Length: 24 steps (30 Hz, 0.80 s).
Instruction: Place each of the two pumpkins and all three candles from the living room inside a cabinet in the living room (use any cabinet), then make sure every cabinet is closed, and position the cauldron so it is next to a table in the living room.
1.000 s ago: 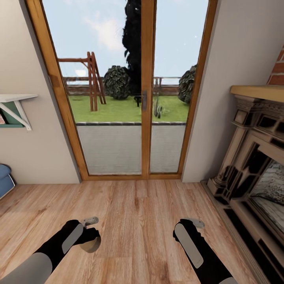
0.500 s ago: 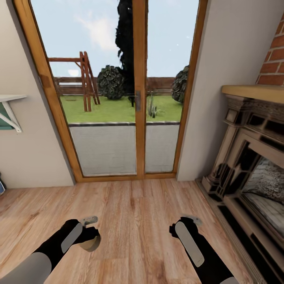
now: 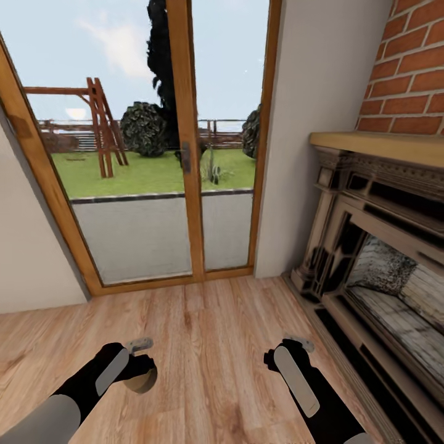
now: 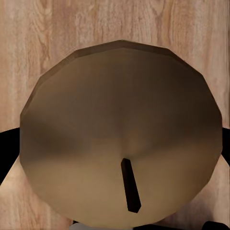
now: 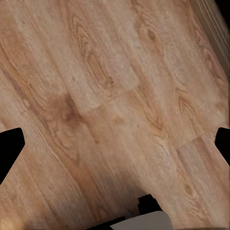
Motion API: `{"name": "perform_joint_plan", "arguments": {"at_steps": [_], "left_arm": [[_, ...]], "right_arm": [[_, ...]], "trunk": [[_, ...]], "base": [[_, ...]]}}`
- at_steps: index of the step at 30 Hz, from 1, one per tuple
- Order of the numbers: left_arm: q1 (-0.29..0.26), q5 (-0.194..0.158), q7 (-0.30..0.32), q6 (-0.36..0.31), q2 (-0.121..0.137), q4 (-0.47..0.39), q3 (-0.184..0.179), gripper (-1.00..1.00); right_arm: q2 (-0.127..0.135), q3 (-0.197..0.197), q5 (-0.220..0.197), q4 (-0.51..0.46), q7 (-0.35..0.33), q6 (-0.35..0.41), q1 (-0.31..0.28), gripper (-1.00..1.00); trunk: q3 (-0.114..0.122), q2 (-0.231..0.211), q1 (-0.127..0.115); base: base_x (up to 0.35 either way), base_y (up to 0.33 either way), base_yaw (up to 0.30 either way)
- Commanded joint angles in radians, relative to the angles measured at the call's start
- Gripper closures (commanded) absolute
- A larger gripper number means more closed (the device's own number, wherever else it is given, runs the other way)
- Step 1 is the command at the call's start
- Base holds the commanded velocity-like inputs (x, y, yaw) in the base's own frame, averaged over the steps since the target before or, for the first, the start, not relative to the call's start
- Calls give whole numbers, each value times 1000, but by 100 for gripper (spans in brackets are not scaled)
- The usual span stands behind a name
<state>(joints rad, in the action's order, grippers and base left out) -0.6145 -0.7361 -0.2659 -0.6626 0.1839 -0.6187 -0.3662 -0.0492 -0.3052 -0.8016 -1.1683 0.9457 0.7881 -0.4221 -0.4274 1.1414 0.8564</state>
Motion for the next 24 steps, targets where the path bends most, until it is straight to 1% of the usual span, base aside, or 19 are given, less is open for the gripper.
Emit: {"name": "perform_joint_plan", "arguments": {"at_steps": [1, 24], "left_arm": [[-1, -9, -9, -2, 2, -3, -6, 100], [-1, -9, -9, -2, 0, -3, -7, 100]], "right_arm": [[0, -2, -8, -1, 10, 3, -1, -100], [0, 2, -8, 1, 10, 3, -1, -100]], "trunk": [[-1, 1, 0], [-1, 1, 0]], "base": [[0, 0, -276], [-8, 0, -277]]}}
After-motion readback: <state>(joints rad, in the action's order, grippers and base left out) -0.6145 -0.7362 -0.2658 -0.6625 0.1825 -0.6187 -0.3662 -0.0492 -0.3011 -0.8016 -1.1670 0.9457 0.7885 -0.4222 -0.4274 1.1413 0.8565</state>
